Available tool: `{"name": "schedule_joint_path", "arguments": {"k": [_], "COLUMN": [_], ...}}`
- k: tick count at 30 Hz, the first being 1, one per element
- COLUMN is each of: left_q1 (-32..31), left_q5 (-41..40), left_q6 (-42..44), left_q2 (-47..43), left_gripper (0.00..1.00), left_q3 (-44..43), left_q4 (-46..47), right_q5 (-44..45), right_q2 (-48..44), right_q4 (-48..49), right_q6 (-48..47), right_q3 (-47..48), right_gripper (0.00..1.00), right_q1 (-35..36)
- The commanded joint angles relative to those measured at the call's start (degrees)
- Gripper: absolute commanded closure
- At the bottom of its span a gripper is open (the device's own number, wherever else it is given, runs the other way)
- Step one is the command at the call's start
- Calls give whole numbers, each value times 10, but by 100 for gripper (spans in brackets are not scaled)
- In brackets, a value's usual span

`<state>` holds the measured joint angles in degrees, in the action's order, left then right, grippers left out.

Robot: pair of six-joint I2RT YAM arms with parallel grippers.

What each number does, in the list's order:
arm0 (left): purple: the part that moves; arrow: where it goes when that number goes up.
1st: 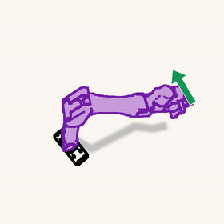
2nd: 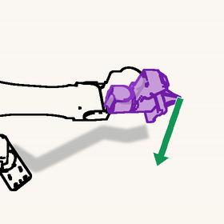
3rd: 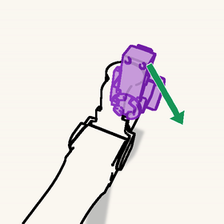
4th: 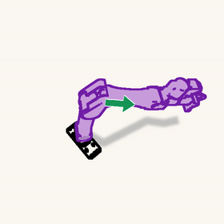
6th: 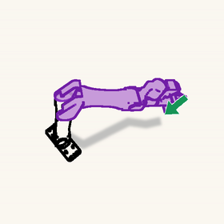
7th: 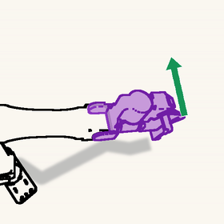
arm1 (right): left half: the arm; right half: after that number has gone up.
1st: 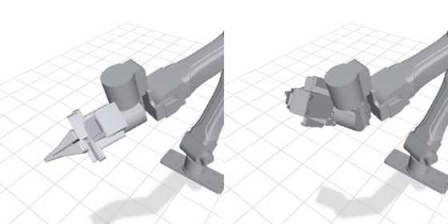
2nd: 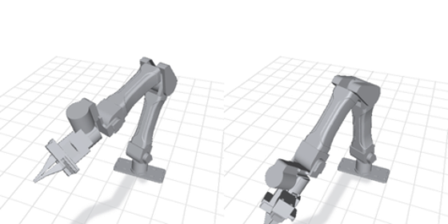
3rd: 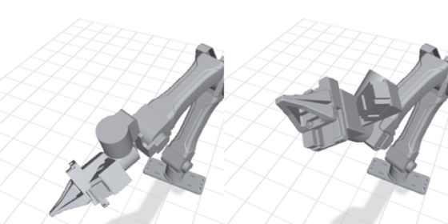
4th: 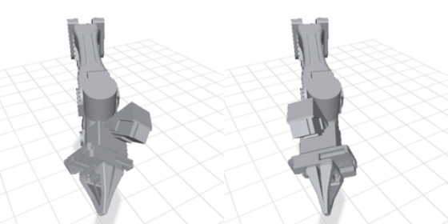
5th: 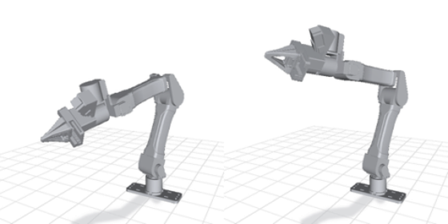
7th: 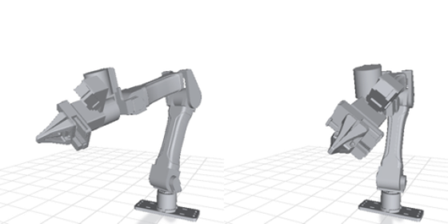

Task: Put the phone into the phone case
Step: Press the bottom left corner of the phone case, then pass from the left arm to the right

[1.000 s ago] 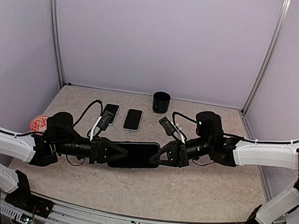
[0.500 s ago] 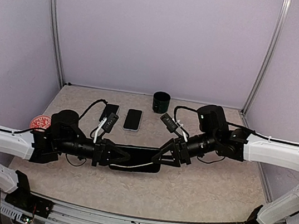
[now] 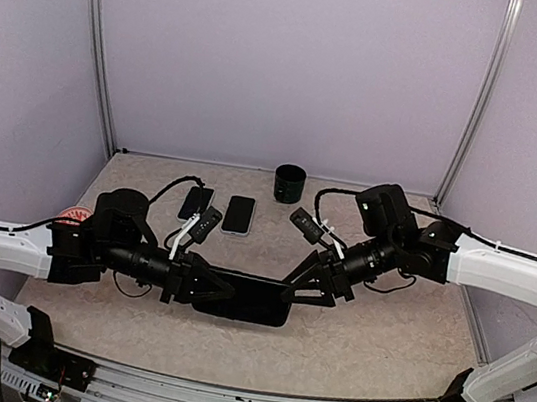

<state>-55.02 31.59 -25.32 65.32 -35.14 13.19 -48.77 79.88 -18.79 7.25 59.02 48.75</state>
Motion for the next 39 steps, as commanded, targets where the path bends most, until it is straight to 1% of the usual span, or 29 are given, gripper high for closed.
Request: {"name": "schedule_joint_path", "arguments": {"k": [1, 11, 15, 19, 23, 26, 28, 33, 34, 35, 36, 39], "left_q1": [-16, -34, -38, -40, -40, -40, -40, -40, -40, -40, -40, -40], "left_q5": [27, 41, 46, 47, 45, 44, 44, 38, 36, 34, 31, 21], "left_q6": [44, 84, 89, 92, 95, 94, 91, 84, 84, 84, 84, 82], "left_q2": [13, 52, 62, 61, 61, 64, 65, 57, 55, 54, 53, 50], "left_gripper": [100, 100, 100, 100, 100, 100, 100, 98, 96, 92, 86, 58], "left_q3": [-53, -101, -105, -108, -112, -110, -109, -100, -99, -99, -99, -96], "left_q4": [-29, -117, -127, -130, -130, -130, -130, -117, -115, -115, -115, -116], "right_q5": [-14, -44, -47, -57, -56, -55, -56, -57, -60, -62, -64, -68], "right_q2": [16, 58, 70, 81, 92, 96, 100, 103, 102, 100, 98, 85], "right_q4": [-33, -61, -72, -77, -83, -87, -89, -76, -71, -67, -63, -48], "right_q6": [-31, -61, -66, -66, -85, -88, -92, -94, -93, -93, -93, -89], "right_q3": [19, 47, 52, 52, 56, 60, 63, 59, 58, 56, 55, 50], "right_gripper": [49, 56, 60, 70, 78, 88, 100, 100, 100, 100, 100, 100], "right_q1": [19, 57, 70, 74, 80, 83, 87, 94, 95, 95, 95, 95]}}
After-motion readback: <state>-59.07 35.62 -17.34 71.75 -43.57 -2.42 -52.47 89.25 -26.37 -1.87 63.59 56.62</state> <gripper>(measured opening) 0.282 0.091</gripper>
